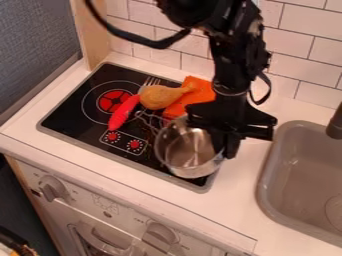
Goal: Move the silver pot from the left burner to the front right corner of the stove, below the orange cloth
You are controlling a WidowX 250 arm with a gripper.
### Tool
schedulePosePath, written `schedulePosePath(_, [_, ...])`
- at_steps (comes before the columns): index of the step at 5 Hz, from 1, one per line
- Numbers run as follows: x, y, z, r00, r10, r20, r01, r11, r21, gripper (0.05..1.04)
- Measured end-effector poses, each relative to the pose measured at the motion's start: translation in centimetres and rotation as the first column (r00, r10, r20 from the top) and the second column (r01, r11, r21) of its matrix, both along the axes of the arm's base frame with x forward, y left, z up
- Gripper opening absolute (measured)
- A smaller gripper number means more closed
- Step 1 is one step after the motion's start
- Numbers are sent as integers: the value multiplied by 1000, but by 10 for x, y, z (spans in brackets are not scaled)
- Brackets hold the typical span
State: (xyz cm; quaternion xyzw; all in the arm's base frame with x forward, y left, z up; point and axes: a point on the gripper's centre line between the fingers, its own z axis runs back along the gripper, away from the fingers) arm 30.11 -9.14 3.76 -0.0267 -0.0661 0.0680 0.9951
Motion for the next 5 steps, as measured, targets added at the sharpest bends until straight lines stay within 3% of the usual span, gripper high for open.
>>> schedulePosePath(1, [7, 2, 5, 1000, 16, 9, -16, 1000, -23, 297])
schedulePosePath(2, [4, 1, 16, 1000, -4, 17, 4, 1000, -21, 587])
schedulePosePath(3, [3, -1, 48, 997, -34, 68, 37, 999, -34, 884])
schedulePosePath(4, [4, 7, 67, 996, -58, 65, 62, 997, -49, 1012])
schedulePosePath(5, [4, 19, 70, 997, -61, 46, 63, 997, -44, 1007])
